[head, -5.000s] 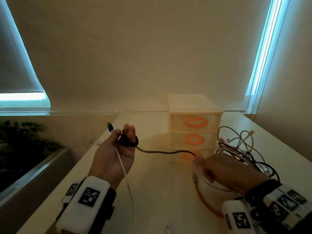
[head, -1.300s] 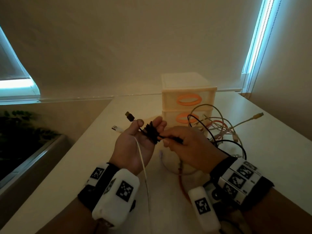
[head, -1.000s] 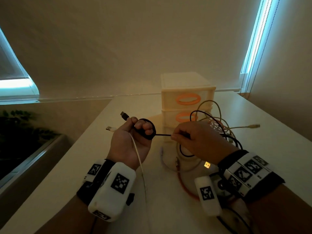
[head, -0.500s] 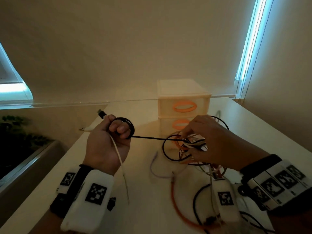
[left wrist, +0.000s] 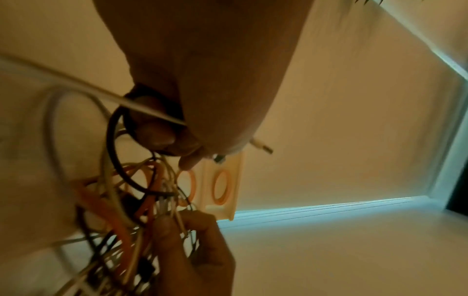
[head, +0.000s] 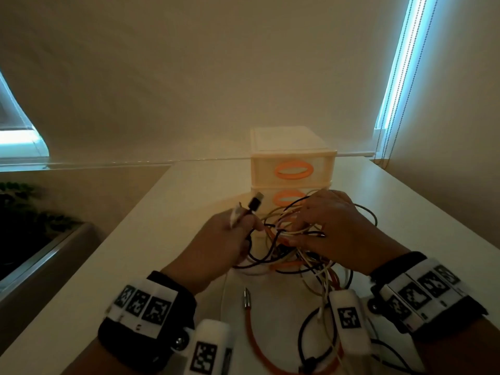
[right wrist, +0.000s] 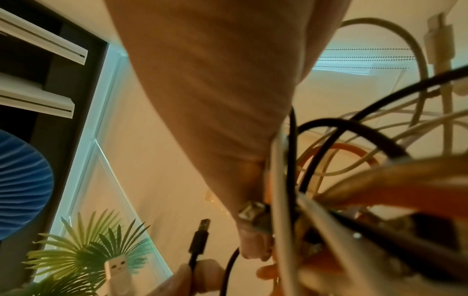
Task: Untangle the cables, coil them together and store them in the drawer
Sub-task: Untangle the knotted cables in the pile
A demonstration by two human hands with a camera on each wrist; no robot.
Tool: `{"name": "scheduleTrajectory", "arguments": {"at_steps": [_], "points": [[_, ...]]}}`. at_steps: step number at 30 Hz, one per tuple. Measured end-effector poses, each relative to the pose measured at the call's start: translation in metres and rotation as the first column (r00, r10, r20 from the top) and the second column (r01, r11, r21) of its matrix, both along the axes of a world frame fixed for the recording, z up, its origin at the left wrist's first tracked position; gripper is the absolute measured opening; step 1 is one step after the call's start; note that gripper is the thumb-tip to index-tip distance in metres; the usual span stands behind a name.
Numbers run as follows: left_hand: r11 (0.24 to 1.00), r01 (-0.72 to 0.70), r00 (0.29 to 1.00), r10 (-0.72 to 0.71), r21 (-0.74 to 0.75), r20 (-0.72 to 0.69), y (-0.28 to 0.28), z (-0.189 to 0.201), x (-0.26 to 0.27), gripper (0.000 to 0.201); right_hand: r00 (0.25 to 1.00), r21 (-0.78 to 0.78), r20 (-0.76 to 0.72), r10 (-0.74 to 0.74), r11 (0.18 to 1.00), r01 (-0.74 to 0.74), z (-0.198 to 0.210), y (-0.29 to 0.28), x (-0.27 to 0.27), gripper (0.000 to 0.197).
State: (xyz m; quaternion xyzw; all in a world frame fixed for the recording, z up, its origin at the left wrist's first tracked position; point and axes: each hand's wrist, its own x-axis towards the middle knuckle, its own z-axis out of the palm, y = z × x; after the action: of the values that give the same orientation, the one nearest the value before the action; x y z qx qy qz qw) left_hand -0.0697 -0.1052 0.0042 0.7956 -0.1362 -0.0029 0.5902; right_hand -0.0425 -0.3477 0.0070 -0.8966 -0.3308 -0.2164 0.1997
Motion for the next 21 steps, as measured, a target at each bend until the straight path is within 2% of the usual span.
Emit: {"name": "scheduleTrajectory", "arguments": {"at_steps": [5, 8, 10, 13, 17, 19, 21], "points": [[0.97, 0.101, 0.995, -0.1, 0.22, -0.017, -0.013, -0.005, -0.003, 0.034, 1.0, -0.03, -0.003, -0.017, 0.999, 0.017, 0.0, 0.001, 0.0, 0.03], [0.975, 0.159, 0.986, -0.15, 0.157, -0.069, -0.021, -0.007, -0.004, 0.032, 1.0, -0.042, -0.016, -0.019, 0.999, 0.018, 0.001, 0.0, 0.0, 0.03], [0.984, 0.135, 0.989, -0.127, 0.117, -0.072, -0.024, -0.008, -0.003, 0.032, 1.0, -0.062, -0.013, -0.014, 0.998, 0.013, 0.001, 0.001, -0.001, 0.036], [0.995, 0.025, 0.994, -0.035, -0.096, -0.107, -0.021, -0.013, 0.007, 0.034, 1.0, -0.116, -0.016, 0.0, 0.993, -0.002, 0.003, 0.004, -0.003, 0.038], [0.913, -0.131, 0.979, 0.058, -0.387, -0.193, -0.015, -0.015, 0.021, 0.031, 0.998, -0.219, 0.02, 0.057, 0.974, -0.052, 0.007, 0.014, -0.007, 0.025], [0.808, -0.185, 0.978, 0.093, -0.56, -0.189, -0.007, -0.004, 0.029, 0.029, 0.999, -0.299, 0.032, 0.043, 0.954, -0.032, 0.013, 0.014, -0.009, 0.02], [0.648, -0.226, 0.974, 0.134, -0.727, -0.184, 0.013, 0.012, 0.036, 0.029, 0.996, -0.38, -0.003, -0.087, 0.921, 0.08, 0.021, 0.006, -0.011, 0.021]]}}
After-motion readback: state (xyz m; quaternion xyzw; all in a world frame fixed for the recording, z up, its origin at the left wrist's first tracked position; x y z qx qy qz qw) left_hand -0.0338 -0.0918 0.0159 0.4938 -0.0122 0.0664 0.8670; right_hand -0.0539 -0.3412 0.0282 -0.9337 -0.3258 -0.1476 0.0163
